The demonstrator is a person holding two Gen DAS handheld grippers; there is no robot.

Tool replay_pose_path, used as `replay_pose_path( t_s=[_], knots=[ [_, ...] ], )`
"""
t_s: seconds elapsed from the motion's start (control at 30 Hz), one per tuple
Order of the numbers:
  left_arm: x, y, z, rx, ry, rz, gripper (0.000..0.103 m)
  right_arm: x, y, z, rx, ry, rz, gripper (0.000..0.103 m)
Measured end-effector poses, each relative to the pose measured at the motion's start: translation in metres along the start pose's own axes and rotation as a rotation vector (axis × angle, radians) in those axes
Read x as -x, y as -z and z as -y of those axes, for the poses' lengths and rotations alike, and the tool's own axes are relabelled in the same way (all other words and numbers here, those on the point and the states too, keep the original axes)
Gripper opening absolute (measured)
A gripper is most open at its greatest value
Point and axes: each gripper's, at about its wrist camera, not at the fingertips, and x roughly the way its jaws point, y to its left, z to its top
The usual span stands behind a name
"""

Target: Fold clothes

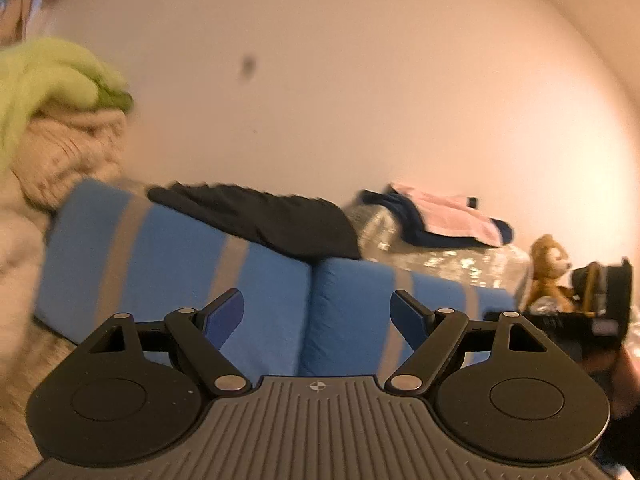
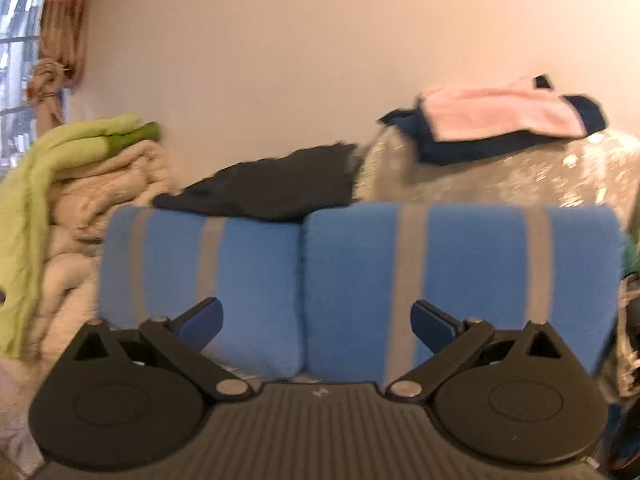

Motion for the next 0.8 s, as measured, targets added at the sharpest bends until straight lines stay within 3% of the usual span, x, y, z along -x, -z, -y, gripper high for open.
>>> replay_pose_path(
  t_s=[0.2,0.4,0.57,0.8],
  knots=[
    [-0.009,0.005,-0.027,-0.022,-0.078,-0.049,0.081,-0.028,0.078,-0.027,-0.043,0.021,-0.076,0.103],
    [-0.039,0.036,-0.047,-0.05,-0.115,-0.139,0.081,-0.057,0.149,-0.042,-0.091,0.026,-0.121,0.103],
    [-0.078,0.076,-0.05,-0.105,-0.092,-0.235,0.081,-0.069,0.194,-0.037,-0.195,0.025,-0.105,0.103],
    [-0.136,0.13,-0.049,-0.193,-0.006,-0.371,0.08,-0.09,0.217,-0.025,-0.22,0.056,-0.195,0.103]
  ],
)
